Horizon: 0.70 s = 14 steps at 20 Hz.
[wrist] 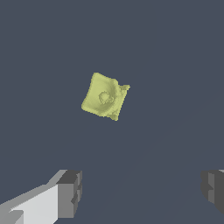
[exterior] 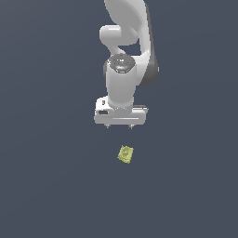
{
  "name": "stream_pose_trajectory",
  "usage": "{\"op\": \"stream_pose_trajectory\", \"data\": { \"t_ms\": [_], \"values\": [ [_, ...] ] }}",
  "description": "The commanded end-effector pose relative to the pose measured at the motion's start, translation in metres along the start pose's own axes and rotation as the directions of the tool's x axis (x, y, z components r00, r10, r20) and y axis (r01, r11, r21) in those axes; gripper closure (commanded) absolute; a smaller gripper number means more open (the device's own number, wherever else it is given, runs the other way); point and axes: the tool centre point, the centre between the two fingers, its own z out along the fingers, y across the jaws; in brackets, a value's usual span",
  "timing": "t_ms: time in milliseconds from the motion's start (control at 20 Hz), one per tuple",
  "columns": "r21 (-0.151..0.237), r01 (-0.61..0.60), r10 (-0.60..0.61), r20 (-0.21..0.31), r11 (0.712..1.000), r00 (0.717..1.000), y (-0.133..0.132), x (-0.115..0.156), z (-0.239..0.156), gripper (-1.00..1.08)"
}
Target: Pick up the object and move it to a goal position.
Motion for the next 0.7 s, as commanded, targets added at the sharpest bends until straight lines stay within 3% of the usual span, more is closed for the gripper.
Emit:
{"op": "stream_pose_trajectory", "data": {
  "t_ms": [0, 400, 650],
  "values": [
    [0.000, 0.000, 0.000, 0.000, 1.000, 1.000, 0.000, 0.000, 0.000, -0.92],
    [0.021, 0.029, -0.029, -0.022, 0.999, 0.999, -0.034, 0.007, -0.016, -0.92],
    [0.022, 0.028, -0.027, -0.022, 0.999, 0.999, -0.034, 0.007, -0.016, -0.92]
  ]
}}
